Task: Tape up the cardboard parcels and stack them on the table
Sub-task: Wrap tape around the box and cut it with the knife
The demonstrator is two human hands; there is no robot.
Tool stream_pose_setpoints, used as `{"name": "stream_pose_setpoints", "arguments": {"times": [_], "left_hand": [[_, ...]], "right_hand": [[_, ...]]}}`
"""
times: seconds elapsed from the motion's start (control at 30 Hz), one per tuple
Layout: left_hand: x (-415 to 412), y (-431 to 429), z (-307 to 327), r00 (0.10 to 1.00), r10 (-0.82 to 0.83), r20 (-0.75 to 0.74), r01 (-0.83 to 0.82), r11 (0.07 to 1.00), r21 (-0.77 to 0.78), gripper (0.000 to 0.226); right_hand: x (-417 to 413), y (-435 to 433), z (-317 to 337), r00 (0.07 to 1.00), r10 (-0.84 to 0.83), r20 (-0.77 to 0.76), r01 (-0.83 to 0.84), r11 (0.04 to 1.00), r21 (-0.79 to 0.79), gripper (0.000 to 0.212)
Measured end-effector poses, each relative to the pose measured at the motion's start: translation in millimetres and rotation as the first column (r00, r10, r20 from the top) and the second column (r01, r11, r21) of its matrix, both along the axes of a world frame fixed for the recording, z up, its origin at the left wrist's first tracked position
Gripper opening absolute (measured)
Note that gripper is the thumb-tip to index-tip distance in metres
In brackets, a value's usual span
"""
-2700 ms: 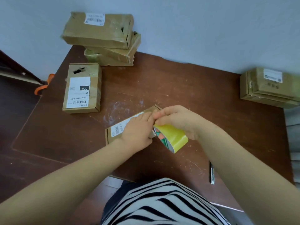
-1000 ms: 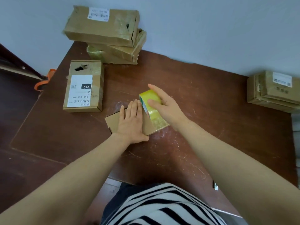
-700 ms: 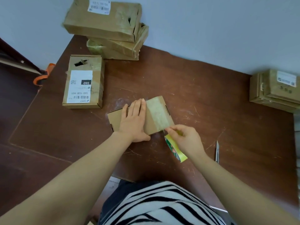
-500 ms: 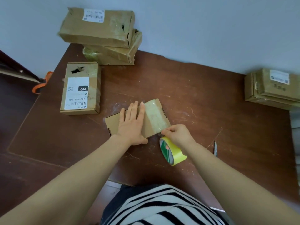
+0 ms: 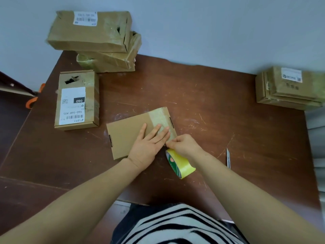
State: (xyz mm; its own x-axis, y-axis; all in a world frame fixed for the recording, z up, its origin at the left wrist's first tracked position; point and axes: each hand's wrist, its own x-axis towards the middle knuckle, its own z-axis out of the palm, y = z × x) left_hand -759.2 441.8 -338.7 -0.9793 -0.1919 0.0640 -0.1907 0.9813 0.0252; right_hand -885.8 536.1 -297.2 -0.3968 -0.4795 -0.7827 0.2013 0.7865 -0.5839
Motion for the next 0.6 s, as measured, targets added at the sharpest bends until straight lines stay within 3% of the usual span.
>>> {"name": "stream_pose_setpoints", "arguments": {"times": [0.07, 0.17, 0.23, 0.27, 0.33, 0.37, 0.4, 0.47, 0.5, 0.53, 0.6], "left_hand": [[-7.9, -14.4, 3.3, 1.000, -0.016, -0.008, 0.017, 0.996, 0.083, 0.058], [-16.9, -28.2, 9.8, 0.995, -0.026, 0.094, 0.007, 0.979, 0.205, 0.057], [-13.0, -19.0, 15.4, 0.993, 0.104, 0.054, -0.115, 0.958, 0.263, 0.060], [-7.5, -10.6, 19.6, 0.970, 0.241, 0.020, -0.232, 0.905, 0.357, 0.058], [3.6, 7.1, 29.0, 0.824, 0.566, 0.031, -0.461, 0.637, 0.618, 0.031], [5.4, 12.7, 33.7, 0.730, 0.663, 0.163, -0.550, 0.430, 0.716, 0.015], [2.6, 16.0, 38.3, 0.628, 0.685, 0.369, -0.617, 0.149, 0.773, 0.020], [-7.9, 17.8, 43.3, 0.487, 0.503, 0.714, -0.596, -0.407, 0.693, 0.042], [-14.1, 17.1, 44.6, 0.464, 0.426, 0.777, -0.539, -0.560, 0.629, 0.045], [-20.6, 15.8, 44.3, 0.453, 0.393, 0.800, -0.484, -0.645, 0.591, 0.042], [-32.3, 15.0, 41.6, 0.430, 0.388, 0.815, -0.384, -0.739, 0.554, 0.031]], "right_hand": [[3.7, 3.8, 3.2, 0.994, -0.039, 0.101, 0.044, 0.998, -0.042, 0.007], [10.9, 12.1, 1.7, 0.995, -0.064, 0.073, 0.072, 0.991, -0.113, 0.030], [12.7, 16.5, 0.1, 0.987, -0.138, 0.078, 0.150, 0.972, -0.183, 0.043], [12.4, 17.8, 0.4, 0.984, -0.157, 0.079, 0.170, 0.963, -0.211, 0.049], [10.8, 18.8, 1.3, 0.985, -0.156, 0.072, 0.169, 0.953, -0.250, 0.057], [10.9, 18.5, 1.6, 0.986, -0.149, 0.069, 0.162, 0.951, -0.262, 0.059], [11.5, 17.7, 3.2, 0.988, -0.139, 0.066, 0.152, 0.952, -0.265, 0.061], [11.1, 18.2, 7.2, 0.993, -0.110, 0.042, 0.117, 0.962, -0.246, 0.061], [8.4, 21.7, 7.6, 0.994, -0.106, -0.005, 0.102, 0.967, -0.232, 0.058], [3.7, 28.2, 6.6, 0.988, -0.126, -0.091, 0.103, 0.969, -0.225, 0.052], [-11.3, 50.6, 2.5, 0.913, -0.199, -0.356, 0.131, 0.970, -0.206, 0.035]]}}
